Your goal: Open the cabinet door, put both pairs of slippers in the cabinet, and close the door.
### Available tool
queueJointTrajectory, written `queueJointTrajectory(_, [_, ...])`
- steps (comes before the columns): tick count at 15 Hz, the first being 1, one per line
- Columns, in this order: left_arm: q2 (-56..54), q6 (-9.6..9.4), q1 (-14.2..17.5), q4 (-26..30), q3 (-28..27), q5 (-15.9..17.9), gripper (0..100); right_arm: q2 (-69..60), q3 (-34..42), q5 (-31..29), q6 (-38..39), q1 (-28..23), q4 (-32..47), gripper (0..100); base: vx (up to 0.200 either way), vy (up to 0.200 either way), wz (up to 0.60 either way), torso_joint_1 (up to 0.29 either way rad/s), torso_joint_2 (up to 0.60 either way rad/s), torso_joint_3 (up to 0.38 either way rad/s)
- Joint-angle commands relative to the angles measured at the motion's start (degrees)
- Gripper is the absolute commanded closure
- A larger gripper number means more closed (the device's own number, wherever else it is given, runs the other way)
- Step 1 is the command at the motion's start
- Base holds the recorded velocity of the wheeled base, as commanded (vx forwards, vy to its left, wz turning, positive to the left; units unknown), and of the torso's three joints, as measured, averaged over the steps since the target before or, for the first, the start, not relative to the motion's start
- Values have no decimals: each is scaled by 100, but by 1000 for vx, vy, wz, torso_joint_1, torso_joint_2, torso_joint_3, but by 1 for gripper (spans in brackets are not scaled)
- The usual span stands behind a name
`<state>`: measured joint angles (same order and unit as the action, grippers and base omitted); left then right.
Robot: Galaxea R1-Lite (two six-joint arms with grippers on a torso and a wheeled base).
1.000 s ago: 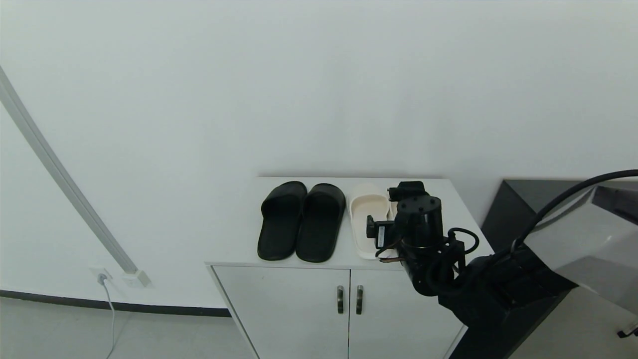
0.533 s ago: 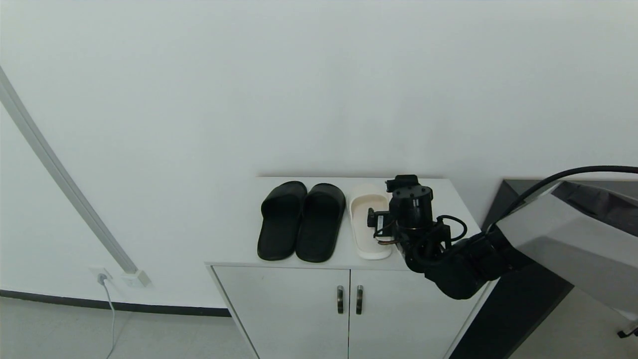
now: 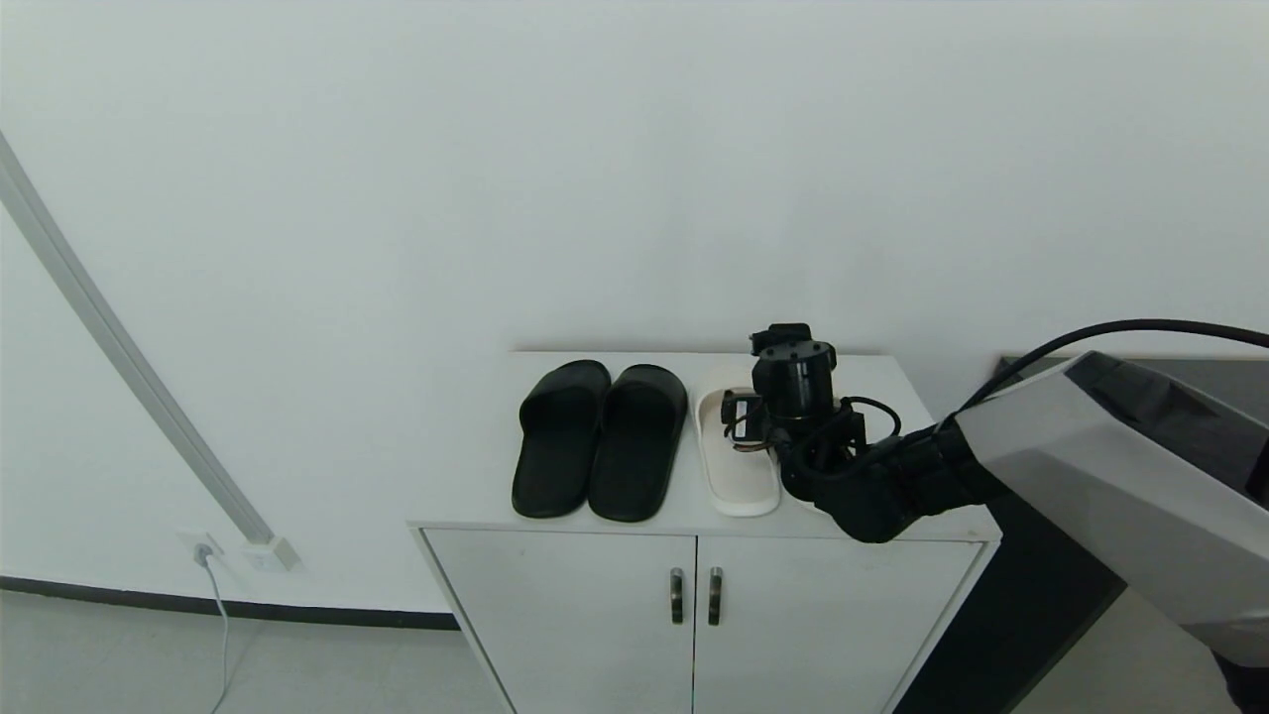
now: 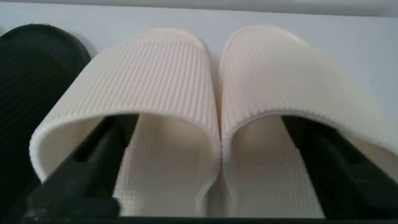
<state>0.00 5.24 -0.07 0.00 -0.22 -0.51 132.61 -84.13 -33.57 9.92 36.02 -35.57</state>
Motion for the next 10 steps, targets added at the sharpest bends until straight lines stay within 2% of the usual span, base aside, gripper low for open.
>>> queueJointTrajectory(1, [9, 3, -1, 0, 4, -2, 100, 98, -157, 0, 1, -8, 24, 100, 0, 0, 0, 0, 0, 0])
queueJointTrajectory(7, [9, 3, 7, 0, 4, -2, 100, 107, -262, -9, -87, 19, 42, 100, 0, 0, 0, 0, 0, 0])
queueJointTrajectory(10, [9, 3, -1, 0, -4, -2, 100, -253, -86, -18, -193, 54, 24, 100, 0, 0, 0, 0, 0, 0])
